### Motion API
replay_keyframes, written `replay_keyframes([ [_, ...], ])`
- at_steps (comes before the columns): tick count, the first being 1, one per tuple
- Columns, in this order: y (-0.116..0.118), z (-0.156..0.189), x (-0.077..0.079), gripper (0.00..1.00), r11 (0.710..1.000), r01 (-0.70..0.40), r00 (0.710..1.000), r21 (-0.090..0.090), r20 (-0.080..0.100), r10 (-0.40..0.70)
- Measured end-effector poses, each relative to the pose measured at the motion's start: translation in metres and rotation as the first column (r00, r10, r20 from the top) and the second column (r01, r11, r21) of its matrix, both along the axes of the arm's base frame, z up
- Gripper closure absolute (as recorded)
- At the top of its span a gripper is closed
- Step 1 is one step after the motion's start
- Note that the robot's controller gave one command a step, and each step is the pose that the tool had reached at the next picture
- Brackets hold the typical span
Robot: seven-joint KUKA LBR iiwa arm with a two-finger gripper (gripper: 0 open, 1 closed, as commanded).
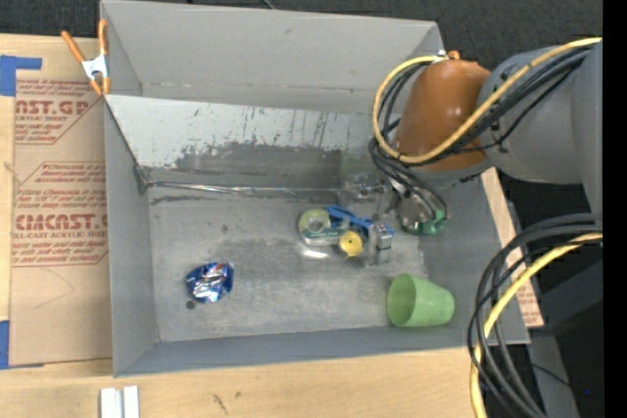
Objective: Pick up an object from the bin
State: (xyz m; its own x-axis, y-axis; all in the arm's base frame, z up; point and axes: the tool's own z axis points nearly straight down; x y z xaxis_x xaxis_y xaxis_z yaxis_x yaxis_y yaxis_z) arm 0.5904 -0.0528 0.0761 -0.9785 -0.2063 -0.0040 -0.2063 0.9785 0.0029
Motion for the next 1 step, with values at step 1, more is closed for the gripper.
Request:
replay_keyframes([
  [1,-0.0043,0.0004,0.0001,1.0,1.0,0.007,1.0,-0.002,0.001,-0.007],
])
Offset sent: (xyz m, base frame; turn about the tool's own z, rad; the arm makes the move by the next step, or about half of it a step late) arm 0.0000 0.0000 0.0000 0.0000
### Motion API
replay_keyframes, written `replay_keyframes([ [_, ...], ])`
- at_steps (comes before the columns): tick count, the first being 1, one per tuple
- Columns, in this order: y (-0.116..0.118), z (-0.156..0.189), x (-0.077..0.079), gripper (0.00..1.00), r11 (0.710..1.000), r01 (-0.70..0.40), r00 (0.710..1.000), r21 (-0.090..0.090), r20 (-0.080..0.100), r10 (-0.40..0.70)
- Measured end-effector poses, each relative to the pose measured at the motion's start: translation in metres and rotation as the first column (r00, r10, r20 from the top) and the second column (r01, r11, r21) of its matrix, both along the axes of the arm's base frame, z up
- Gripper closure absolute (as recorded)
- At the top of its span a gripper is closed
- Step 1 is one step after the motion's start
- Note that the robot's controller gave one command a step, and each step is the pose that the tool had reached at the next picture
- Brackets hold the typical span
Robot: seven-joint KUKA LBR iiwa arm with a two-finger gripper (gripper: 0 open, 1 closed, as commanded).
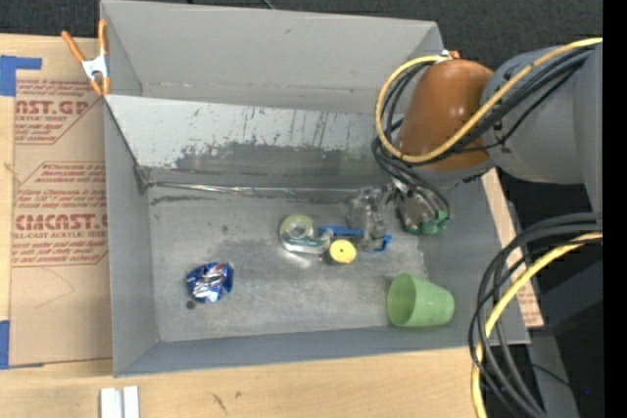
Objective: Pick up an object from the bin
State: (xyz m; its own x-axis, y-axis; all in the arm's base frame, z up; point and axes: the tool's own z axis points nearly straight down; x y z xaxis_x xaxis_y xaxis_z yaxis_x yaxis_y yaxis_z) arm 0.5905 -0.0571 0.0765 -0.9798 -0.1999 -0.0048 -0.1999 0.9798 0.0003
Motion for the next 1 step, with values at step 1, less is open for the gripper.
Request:
replay_keyframes([
  [1,0.0023,0.1465,-0.0117,1.0,0.999,0.043,0.999,-0.001,0.007,-0.043],
])
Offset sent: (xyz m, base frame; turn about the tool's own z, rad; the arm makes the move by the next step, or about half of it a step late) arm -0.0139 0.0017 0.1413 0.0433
